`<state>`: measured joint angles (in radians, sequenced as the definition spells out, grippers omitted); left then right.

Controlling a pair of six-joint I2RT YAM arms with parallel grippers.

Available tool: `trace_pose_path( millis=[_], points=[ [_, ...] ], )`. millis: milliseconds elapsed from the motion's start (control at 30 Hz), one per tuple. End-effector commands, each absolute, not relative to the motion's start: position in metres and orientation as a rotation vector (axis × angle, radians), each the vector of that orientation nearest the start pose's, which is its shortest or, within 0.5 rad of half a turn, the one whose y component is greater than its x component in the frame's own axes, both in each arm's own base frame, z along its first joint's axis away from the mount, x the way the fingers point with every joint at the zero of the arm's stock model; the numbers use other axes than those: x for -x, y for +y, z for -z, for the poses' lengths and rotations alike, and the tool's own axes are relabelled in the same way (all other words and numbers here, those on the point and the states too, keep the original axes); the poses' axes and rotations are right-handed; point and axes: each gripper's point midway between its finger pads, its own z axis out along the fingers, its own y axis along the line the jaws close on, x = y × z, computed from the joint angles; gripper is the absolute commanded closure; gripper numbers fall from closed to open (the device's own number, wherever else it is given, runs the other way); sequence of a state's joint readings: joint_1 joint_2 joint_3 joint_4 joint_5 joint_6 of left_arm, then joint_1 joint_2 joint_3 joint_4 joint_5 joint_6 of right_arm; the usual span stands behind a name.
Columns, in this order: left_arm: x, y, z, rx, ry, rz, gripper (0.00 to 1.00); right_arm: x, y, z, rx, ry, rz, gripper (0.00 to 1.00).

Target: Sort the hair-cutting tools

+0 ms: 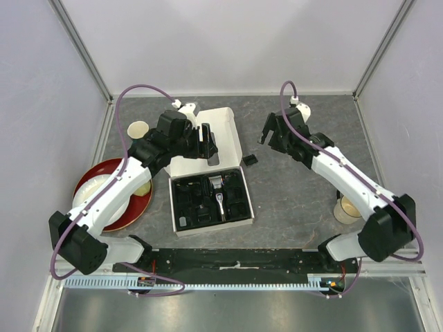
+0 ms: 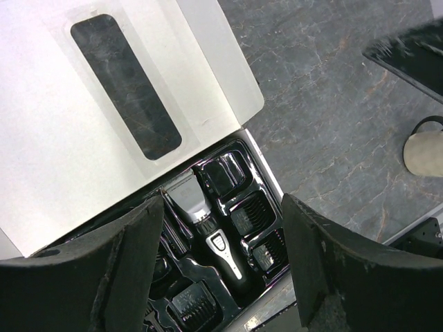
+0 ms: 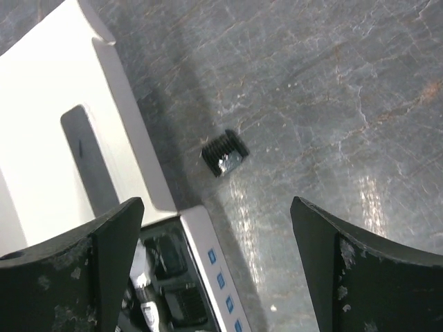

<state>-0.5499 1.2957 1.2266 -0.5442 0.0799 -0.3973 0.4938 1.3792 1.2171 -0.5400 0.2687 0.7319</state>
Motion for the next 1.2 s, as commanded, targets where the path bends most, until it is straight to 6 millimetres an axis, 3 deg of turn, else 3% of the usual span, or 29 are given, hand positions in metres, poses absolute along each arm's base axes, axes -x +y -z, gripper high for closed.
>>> trace_pose_path(
  millis=[0,67,300,367,500,633,967,1167],
  points=[
    [-0.31,-0.221,-0.251,-0.256,2.191,0.603,0.25,-0.396,0.171,-0.211,-0.487,2.128,-0.286,0.06],
    [-0.31,-0.221,-0.25,-0.244,2.185,0.61,0.24,-0.409,0.171,-0.212,-0.501,2.112,-0.249,0.06],
    [-0.306,-0.226,-0.248,-0.26,2.19,0.652,0.24,-0.424,0.178,-0.153,-0.585,2.191,-0.137,0.06],
    [-0.306,-0.227,-0.247,-0.26,2.194,0.653,0.23,-0.426,0.179,-0.146,-0.573,2.177,-0.076,0.06],
    [-0.305,-0.225,-0.247,-0.27,2.191,0.644,0.24,-0.434,0.194,-0.123,-0.275,2.27,0.027,0.05],
    [-0.305,-0.223,-0.249,-0.268,2.183,0.632,0.24,-0.426,0.202,-0.106,0.017,2.326,0.022,0.03],
    [-0.305,-0.218,-0.25,-0.258,2.171,0.606,0.24,-0.404,0.228,-0.063,0.319,2.423,-0.175,0.03],
    [-0.306,-0.218,-0.249,-0.259,2.174,0.605,0.24,-0.402,0.221,-0.041,0.379,2.449,-0.277,0.07]
  ],
)
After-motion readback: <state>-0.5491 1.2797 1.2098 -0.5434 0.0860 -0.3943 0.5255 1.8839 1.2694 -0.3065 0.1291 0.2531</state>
